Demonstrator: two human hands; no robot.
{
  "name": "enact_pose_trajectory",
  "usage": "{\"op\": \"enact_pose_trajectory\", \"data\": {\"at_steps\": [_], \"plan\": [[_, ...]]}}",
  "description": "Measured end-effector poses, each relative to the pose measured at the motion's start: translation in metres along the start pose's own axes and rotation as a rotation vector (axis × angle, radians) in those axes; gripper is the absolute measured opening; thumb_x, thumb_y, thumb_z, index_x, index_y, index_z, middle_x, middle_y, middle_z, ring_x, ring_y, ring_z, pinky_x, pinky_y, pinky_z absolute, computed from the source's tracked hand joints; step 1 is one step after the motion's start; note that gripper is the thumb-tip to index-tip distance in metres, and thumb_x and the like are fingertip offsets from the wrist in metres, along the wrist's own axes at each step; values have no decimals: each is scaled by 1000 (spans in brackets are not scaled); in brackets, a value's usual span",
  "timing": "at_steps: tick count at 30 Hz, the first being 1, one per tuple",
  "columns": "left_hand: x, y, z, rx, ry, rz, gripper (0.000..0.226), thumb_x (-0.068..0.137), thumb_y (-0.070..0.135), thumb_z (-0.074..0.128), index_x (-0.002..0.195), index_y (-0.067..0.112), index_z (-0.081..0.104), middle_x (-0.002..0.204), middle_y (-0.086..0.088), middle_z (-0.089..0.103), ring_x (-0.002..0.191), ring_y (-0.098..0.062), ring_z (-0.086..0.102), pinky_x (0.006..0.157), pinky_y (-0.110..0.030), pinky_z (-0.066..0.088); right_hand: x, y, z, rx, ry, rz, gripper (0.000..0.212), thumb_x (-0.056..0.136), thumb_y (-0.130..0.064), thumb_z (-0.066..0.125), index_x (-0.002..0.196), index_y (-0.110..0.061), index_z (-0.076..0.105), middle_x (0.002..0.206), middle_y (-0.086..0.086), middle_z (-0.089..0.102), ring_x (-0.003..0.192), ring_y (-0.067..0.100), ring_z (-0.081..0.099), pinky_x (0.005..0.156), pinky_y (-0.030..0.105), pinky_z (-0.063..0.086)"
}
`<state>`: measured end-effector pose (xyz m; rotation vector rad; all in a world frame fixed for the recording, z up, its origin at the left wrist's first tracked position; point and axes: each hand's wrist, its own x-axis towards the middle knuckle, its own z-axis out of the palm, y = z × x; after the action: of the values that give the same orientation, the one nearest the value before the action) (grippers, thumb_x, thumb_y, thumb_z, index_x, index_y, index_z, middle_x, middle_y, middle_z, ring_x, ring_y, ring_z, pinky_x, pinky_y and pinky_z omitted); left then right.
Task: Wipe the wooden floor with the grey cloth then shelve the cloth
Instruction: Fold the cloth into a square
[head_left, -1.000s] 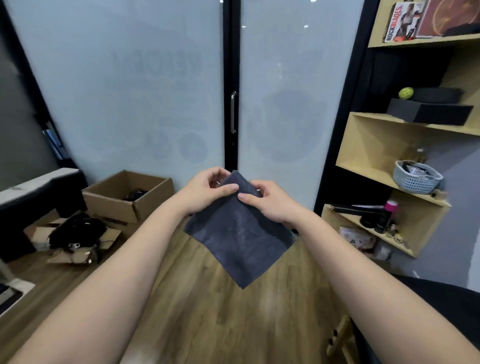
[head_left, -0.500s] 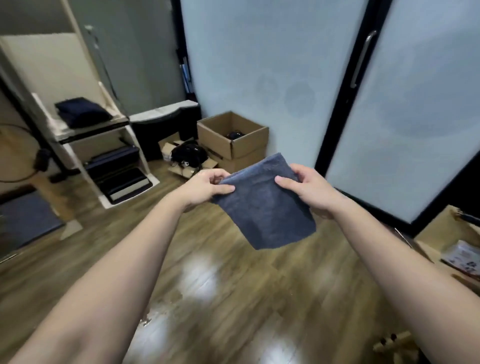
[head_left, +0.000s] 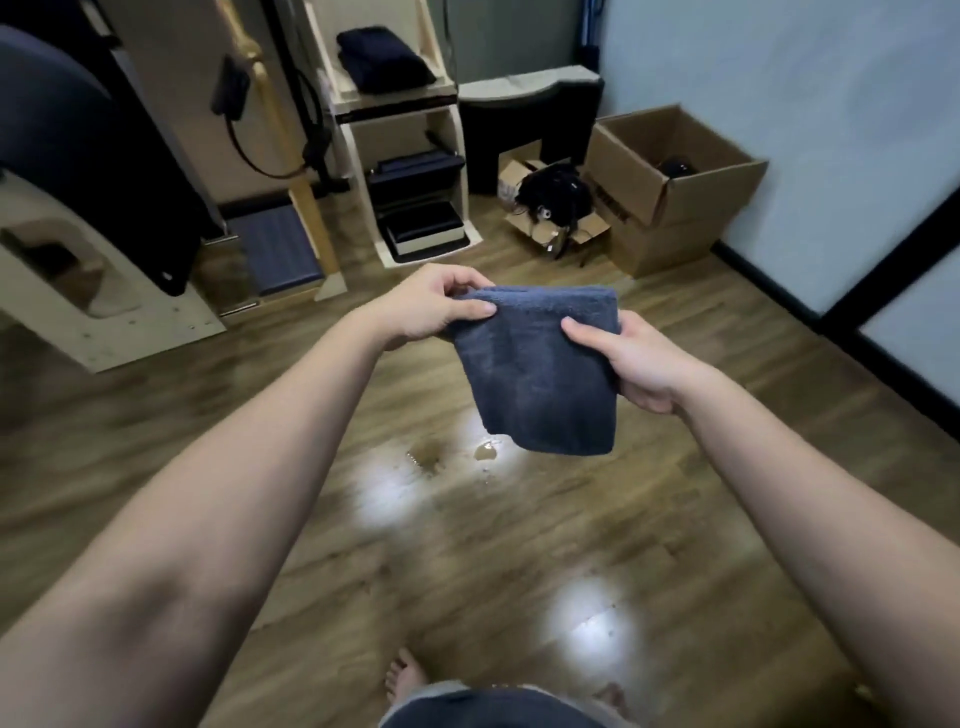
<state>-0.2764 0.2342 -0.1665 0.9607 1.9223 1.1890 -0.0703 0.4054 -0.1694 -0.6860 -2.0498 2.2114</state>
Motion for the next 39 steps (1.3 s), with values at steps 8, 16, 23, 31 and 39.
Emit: {"op": "enact_pose_trajectory", "data": {"at_steps": [8, 16, 23, 31, 39], "plan": [[-58, -113, -93, 198, 98, -27, 31, 93, 14, 71, 122, 18, 61, 122, -3, 64, 110, -14, 59, 100, -32, 48, 63, 50, 142, -11, -39, 75, 25, 100, -28, 60, 122, -18, 68, 118, 2, 75, 111, 18, 70, 84, 30, 56], [-109, -194, -130, 139, 156, -117, 64, 95, 20, 68, 150, 21, 35, 159, -5, 37, 146, -18, 35, 104, -23, 34, 116, 75, 205, -84, -153, 208, 20, 98, -32, 64, 115, -25, 71, 115, 0, 76, 107, 18, 72, 83, 33, 57], [-108, -240, -159, 185, 118, -157, 68, 94, 21, 68, 153, 25, 34, 158, 0, 40, 142, -15, 39, 108, -20, 32, 170, 101, 246, -125, -194, 274, 20, 97, -31, 65, 113, -20, 70, 107, -2, 78, 101, 15, 73, 75, 27, 58], [-62, -281, -190, 319, 11, -182, 67, 95, 15, 67, 153, 15, 36, 155, -1, 44, 141, -17, 42, 115, -24, 28, 242, 133, 257, -79, -197, 349, 22, 96, -35, 67, 112, -20, 71, 109, 0, 77, 104, 17, 73, 85, 32, 58], [18, -301, -212, 381, -166, -141, 70, 94, 26, 68, 155, 25, 33, 155, 4, 43, 136, -19, 47, 115, -37, 36, 281, 137, 255, 31, -69, 412, 25, 95, -40, 65, 109, -20, 71, 103, -1, 78, 96, 14, 74, 71, 27, 59]]}}
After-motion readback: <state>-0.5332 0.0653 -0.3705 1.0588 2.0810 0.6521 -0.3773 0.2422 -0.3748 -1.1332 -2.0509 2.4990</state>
